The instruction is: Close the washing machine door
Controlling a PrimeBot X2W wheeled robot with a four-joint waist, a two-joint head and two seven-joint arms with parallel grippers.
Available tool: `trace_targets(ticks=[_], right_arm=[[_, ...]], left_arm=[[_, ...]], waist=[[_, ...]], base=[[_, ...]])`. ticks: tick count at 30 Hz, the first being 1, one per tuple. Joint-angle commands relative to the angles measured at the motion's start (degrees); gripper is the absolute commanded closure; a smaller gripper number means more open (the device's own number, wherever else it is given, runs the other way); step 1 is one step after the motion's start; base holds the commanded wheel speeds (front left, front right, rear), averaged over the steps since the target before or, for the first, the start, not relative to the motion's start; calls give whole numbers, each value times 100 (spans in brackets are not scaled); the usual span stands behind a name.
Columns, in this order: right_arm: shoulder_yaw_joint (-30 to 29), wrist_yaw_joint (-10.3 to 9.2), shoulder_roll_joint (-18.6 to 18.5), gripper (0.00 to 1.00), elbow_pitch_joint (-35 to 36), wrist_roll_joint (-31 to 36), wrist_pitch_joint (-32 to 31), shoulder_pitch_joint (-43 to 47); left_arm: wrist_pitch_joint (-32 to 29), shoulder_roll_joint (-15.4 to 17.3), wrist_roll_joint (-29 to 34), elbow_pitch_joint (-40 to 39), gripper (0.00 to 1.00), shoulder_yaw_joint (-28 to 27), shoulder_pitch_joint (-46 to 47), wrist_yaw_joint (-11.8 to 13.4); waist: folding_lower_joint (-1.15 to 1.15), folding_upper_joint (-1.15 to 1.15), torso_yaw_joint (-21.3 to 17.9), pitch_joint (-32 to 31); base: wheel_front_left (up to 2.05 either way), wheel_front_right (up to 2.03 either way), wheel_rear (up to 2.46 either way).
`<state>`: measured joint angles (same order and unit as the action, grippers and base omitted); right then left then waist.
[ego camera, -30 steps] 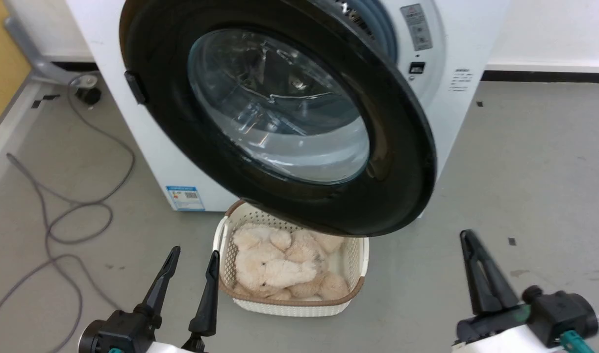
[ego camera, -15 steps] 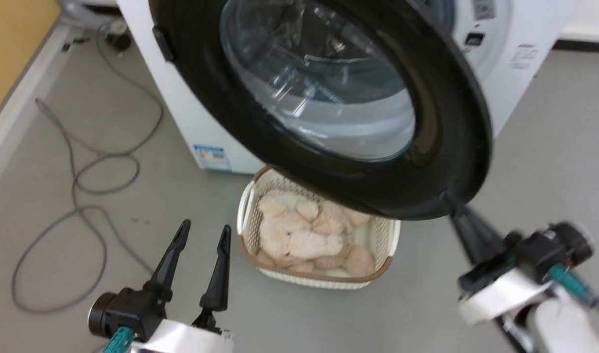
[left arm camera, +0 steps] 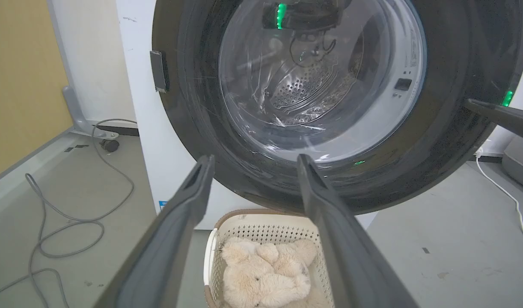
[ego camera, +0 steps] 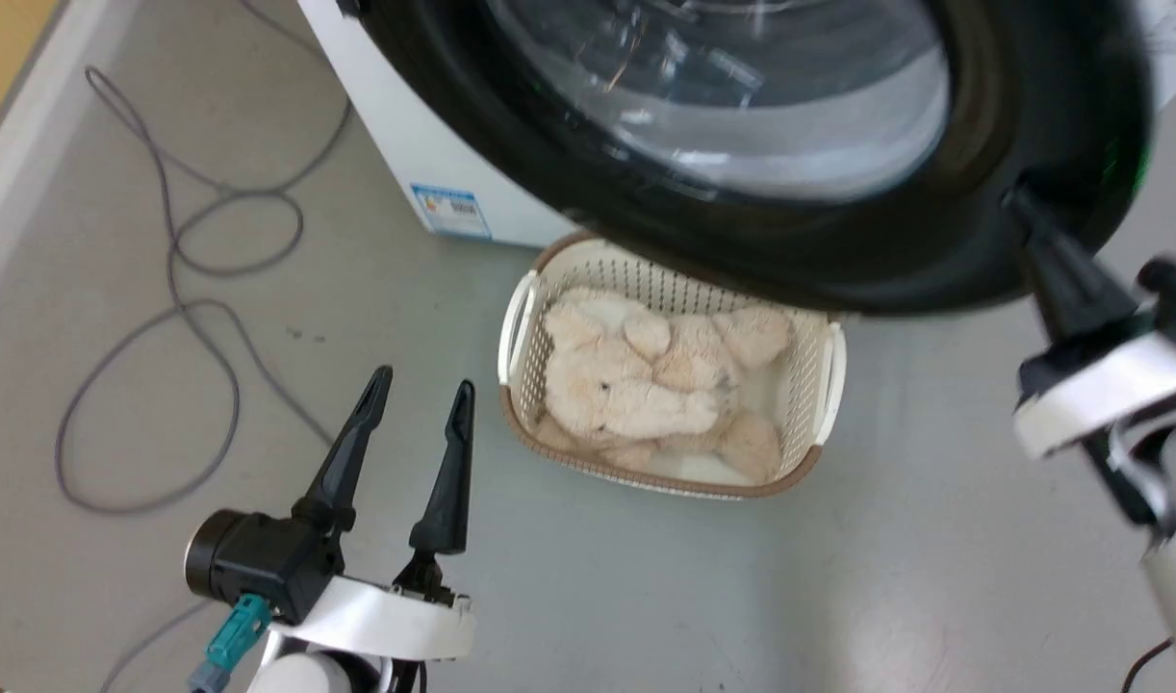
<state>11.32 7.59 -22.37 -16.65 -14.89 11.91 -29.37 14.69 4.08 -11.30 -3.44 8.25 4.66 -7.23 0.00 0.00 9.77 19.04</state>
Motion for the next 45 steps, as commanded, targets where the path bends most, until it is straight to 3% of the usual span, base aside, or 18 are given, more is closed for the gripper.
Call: trace_targets(ticks=[1,17,27,35,45], right_arm=[[-29,-10,-96,100,-107,-88,-67,-268],[-520,-10,-201,100,-1006,-394,-703,-2170],[-771,-10,-42,100,-1546,-227,-621,-2624],[-581,-10,118,100,-1769,-290,-176,-2249],[-675,-10,607,100,-1448,-119,269,-707]], left_arm=[[30,-27,18,-44,0,13,135,-25],[30,-58,25,-65,0,115,525,-25],[30,-84,-12,-29,0,-29,624,-25],[30,-95,0,57,0,-157,524,-25],[30,-110,99,552,0,-445,118,19]], waist=[[0,0,57,197],[0,0,163,844],[0,0,143,892],[0,0,-56,419],[0,0,-540,-661]], base=[[0,0,0],[0,0,0],[0,0,0],[0,0,0],[0,0,0]])
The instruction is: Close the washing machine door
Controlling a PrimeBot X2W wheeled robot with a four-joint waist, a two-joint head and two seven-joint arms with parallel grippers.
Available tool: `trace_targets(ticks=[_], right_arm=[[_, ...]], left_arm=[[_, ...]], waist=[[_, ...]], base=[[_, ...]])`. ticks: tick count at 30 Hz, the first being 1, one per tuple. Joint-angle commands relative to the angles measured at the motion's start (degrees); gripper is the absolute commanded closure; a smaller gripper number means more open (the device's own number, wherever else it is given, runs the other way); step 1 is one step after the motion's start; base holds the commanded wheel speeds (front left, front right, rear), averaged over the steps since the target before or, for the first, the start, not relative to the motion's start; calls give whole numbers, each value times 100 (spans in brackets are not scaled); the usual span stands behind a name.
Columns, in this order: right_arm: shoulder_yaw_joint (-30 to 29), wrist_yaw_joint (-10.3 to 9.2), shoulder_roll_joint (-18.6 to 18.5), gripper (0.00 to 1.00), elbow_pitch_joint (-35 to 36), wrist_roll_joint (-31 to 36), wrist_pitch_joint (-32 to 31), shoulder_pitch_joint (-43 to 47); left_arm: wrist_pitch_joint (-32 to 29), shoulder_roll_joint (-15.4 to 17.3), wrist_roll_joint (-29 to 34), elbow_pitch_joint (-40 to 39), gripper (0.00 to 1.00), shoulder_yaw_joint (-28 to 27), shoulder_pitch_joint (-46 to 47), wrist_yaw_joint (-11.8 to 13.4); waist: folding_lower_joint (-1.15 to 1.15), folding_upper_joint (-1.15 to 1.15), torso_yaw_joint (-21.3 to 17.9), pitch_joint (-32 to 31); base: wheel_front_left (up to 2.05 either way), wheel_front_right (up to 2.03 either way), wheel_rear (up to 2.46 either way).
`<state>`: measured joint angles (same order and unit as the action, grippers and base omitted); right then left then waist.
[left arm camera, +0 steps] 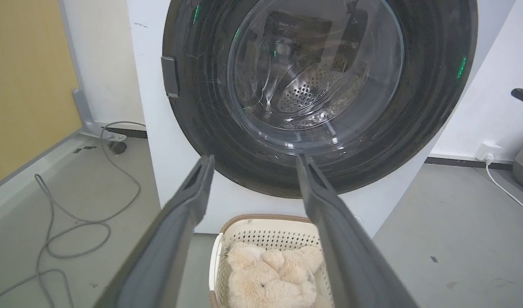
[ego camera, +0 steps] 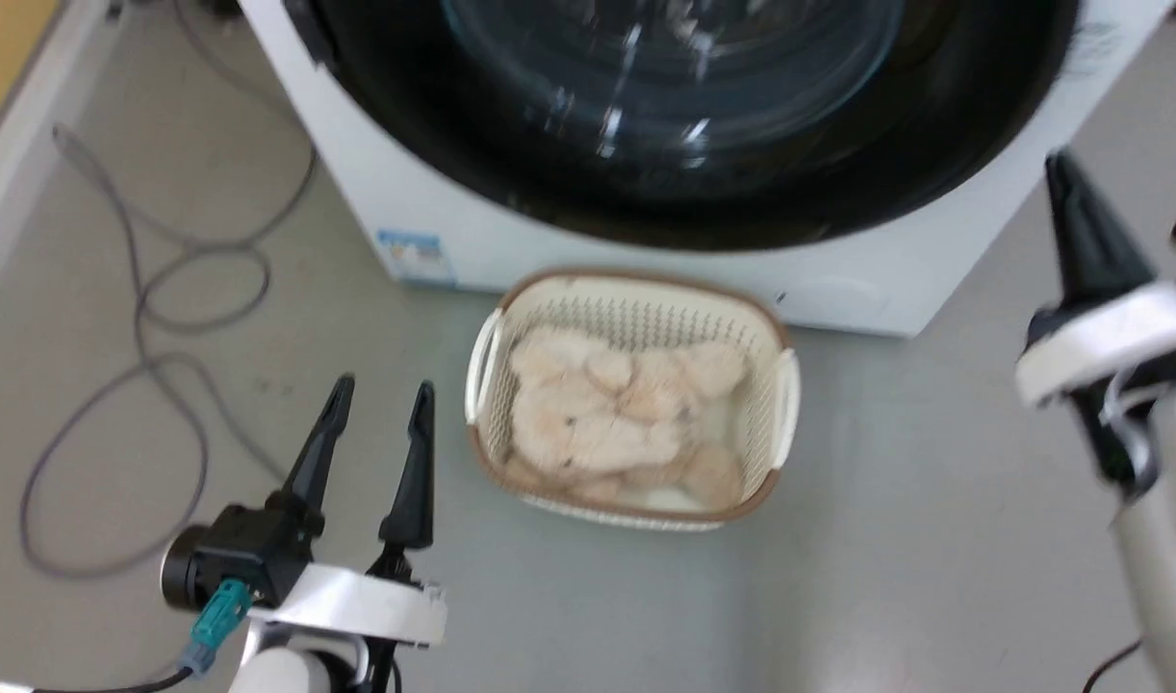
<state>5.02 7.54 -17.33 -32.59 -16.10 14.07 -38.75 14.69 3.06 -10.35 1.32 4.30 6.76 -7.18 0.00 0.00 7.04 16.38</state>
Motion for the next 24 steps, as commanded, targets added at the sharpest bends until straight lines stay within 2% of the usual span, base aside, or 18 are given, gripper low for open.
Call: trace_targets(ticks=[1,7,12,15,24], right_arm=[[-65,-5,156,100,265,40,66,408],[-234,-5,376,100,929,251,88,1277],[-618,-5,758,100,1698,519,91,2253],[-798,-5,963,100,1926,580,92,2679],[-958,-5,1269,100,2425,785,92,3646]], left_arm=[[30,-9,0,125,0,-86,-135,28],[30,-12,72,276,0,-175,-319,85],[30,-15,121,353,0,-220,-501,149],[30,-16,142,397,0,-200,-601,156],[30,-17,91,532,0,-178,-833,190]], waist=[[0,0,-326,-485],[0,0,-549,-834],[0,0,-692,-1119],[0,0,-723,-1251],[0,0,-735,-1520]], base=[[0,0,0],[0,0,0],[0,0,0],[0,0,0],[0,0,0]])
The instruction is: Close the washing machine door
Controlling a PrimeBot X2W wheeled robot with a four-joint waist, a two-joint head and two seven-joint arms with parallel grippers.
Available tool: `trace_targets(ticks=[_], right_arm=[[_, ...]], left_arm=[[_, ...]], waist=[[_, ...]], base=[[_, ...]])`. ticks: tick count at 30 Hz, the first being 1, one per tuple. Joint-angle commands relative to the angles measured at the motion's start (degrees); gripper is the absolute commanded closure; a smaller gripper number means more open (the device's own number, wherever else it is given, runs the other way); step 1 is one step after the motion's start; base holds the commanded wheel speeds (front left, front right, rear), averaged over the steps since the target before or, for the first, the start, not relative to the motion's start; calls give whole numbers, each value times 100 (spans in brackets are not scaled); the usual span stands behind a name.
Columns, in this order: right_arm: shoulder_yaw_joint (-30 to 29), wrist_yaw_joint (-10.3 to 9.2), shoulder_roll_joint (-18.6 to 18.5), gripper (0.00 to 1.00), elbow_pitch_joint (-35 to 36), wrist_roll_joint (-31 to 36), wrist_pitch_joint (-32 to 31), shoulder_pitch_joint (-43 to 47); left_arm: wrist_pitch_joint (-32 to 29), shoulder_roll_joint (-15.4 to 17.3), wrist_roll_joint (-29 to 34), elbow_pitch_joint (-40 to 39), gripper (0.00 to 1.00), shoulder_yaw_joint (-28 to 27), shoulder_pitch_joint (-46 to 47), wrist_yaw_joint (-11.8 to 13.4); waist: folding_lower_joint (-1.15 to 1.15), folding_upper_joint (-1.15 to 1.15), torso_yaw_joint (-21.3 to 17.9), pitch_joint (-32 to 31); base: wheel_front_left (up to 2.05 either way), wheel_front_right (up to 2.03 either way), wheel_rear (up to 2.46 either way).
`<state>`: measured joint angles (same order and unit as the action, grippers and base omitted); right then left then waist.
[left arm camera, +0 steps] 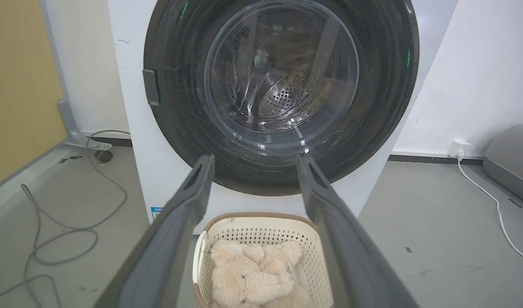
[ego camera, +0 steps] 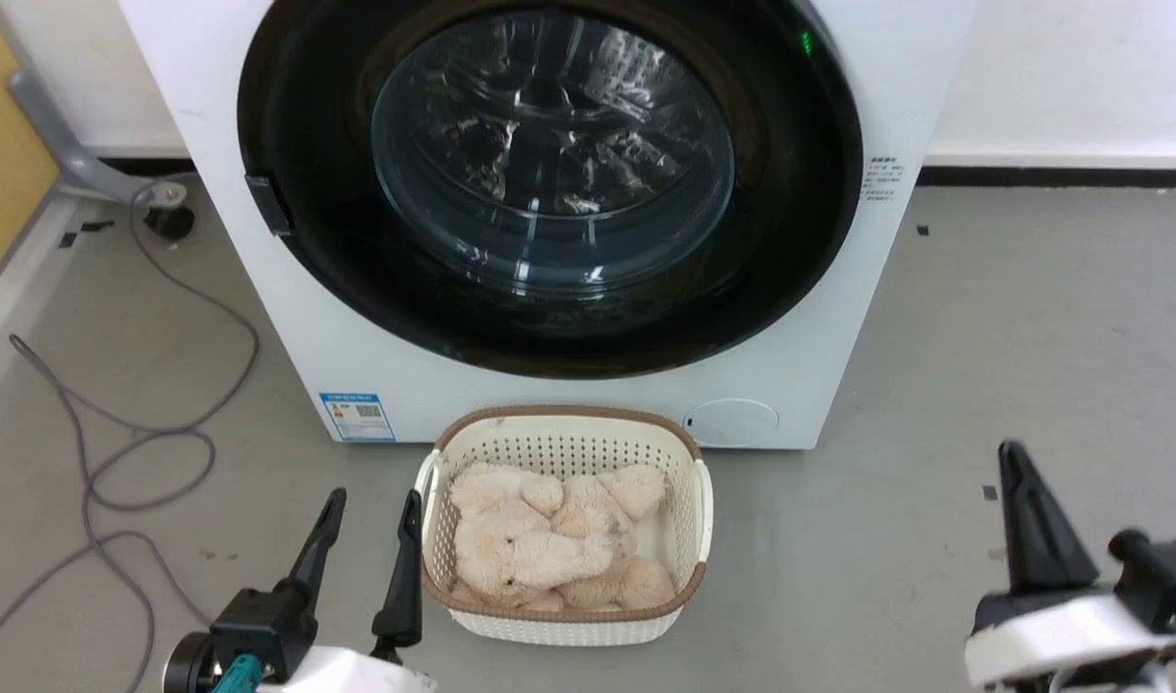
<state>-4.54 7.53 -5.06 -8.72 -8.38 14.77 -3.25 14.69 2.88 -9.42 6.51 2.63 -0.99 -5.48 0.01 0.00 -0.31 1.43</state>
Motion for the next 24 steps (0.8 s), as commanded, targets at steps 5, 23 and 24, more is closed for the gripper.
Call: trace_targets(ticks=[5,23,24], right_arm=[[4,-4,134,19,160,112,22,381],[99,0,189,100,304,140,-14,526],[102,0,189,100,309,146,-25,525]], left_arm=[[30,0,27,62,0,-27,-108,38],[-15,-1,63,4,100,-13,-82,129],[-26,-1,70,-1,100,-15,-81,133]], waist=[[-1,0,25,-102],[-1,0,-13,-103],[-1,0,-12,-103]], base=[[0,0,0],[0,0,0],[0,0,0]])
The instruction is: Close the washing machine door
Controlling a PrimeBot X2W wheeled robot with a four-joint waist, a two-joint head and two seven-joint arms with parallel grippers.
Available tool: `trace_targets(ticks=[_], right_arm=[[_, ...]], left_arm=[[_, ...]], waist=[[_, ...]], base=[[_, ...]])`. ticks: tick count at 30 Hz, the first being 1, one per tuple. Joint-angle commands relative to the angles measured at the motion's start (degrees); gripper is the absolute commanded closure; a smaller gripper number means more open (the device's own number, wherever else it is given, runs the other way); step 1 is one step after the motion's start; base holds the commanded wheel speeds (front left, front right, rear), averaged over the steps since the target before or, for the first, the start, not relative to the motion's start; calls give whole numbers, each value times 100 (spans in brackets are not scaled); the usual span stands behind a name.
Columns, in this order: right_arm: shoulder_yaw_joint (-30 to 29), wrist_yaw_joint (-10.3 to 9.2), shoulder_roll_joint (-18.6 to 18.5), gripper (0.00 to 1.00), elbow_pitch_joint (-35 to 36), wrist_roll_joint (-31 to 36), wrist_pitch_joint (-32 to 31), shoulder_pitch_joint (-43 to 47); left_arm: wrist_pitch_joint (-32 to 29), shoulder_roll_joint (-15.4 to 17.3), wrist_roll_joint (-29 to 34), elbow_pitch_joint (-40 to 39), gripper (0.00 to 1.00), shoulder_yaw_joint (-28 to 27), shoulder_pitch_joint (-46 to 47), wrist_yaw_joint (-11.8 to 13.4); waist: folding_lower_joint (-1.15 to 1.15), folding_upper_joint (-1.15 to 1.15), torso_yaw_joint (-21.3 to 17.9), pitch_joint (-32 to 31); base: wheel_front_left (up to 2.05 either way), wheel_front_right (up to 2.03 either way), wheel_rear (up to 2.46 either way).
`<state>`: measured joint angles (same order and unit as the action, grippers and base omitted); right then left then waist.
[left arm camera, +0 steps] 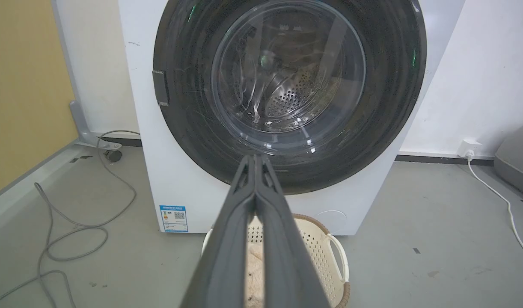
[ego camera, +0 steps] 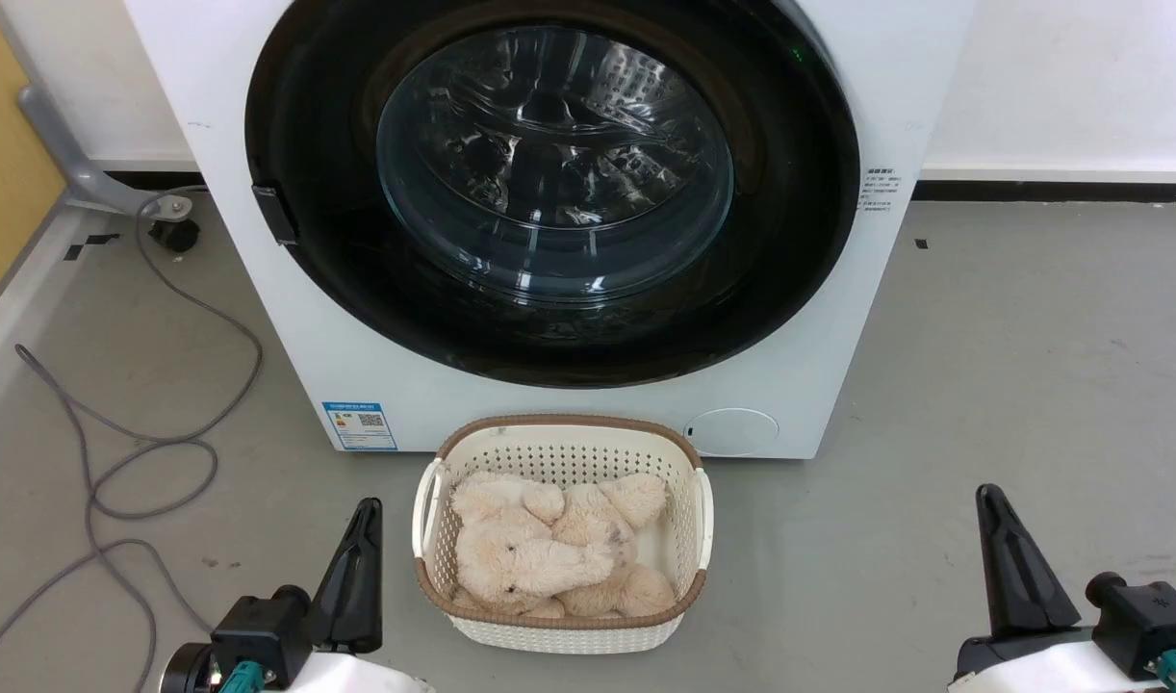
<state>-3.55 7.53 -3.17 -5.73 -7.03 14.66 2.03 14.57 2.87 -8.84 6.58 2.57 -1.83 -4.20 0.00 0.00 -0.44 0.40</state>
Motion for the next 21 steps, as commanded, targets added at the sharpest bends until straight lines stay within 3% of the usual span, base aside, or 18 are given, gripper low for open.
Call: trace_targets(ticks=[1,21], right_arm=[[6,0,1,100,14,16,-26,-5],[63,-1,5,100,106,128,-262,-37]], left_arm=[[-26,0,19,-13,100,-10,4,9],[-260,0,161,-118,100,-50,33,76]], waist=[[0,0,1,-1],[0,0,8,-7]], base=[[0,0,0],[0,0,0]])
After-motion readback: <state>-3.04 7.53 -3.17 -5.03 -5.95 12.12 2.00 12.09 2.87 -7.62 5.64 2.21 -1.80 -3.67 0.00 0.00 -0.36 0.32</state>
